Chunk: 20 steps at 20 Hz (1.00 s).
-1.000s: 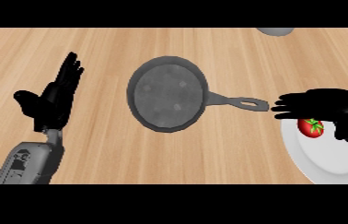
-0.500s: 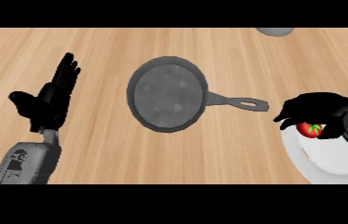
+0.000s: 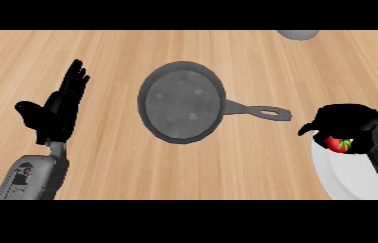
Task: Pick the tomato from the plate and place it in the pan
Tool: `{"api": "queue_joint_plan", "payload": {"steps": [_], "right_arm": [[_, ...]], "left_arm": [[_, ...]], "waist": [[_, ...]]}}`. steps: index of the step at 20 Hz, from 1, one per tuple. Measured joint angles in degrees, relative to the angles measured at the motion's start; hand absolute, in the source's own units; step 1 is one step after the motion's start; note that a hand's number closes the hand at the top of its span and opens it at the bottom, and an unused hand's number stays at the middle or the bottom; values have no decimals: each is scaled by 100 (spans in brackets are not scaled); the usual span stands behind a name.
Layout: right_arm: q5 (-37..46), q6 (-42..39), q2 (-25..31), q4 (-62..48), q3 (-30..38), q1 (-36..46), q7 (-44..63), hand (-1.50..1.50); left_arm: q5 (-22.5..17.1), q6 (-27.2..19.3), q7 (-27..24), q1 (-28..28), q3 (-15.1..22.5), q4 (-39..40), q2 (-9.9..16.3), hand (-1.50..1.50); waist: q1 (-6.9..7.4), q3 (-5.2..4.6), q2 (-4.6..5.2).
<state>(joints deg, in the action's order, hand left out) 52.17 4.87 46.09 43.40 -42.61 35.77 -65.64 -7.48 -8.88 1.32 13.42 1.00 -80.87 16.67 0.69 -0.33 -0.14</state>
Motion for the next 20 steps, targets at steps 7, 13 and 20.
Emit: {"api": "queue_joint_plan", "payload": {"steps": [7, 13, 20], "right_arm": [[-367, -598, -984, 423, 255, -103, 1532, 150], [-619, -669, -1867, 632, 774, -94, 3198, 150], [-1053, -2, -3230, 1254, 1472, -103, 5283, 150]], "left_arm": [[32, -40, 91, -38, -61, -20, 26, 0], [31, -68, 132, -153, -117, 39, 63, 0], [17, -88, 176, -221, -156, 80, 73, 0]], "waist": [[-171, -106, -155], [-434, -136, -374], [-548, -70, -467]]}}
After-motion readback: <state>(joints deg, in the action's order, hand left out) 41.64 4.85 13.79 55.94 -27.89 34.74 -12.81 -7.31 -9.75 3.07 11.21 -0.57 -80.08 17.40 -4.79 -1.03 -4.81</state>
